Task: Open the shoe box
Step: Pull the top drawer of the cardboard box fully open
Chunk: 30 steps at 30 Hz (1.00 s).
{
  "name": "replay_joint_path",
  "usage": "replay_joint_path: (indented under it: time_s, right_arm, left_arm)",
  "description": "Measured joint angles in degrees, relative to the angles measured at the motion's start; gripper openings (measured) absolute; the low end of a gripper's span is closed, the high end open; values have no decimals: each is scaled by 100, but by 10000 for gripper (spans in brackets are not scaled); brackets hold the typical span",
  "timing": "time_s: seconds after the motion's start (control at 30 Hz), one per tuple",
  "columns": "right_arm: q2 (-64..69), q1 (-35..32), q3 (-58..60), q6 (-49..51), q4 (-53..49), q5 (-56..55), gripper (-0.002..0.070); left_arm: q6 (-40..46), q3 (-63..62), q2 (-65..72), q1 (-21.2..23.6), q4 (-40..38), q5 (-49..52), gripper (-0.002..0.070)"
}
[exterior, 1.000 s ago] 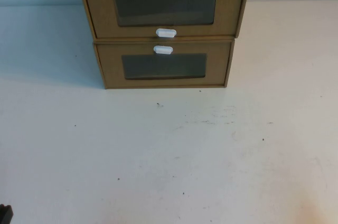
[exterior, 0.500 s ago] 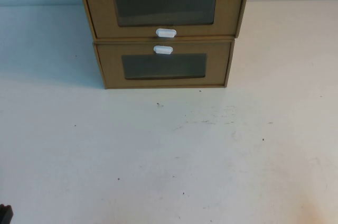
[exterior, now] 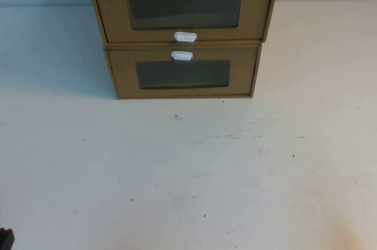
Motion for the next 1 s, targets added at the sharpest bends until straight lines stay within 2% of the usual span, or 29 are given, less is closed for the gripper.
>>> replay_joint_path:
  time_s: [0.77,1.0]
  right_arm:
    - [0,0,0,0,0,0,-13]
    - [0,0,0,0,0,0,-13]
  left_arm:
    - [0,0,0,0,0,0,-4]
    - [-28,0,0,0,-203,-435,-4]
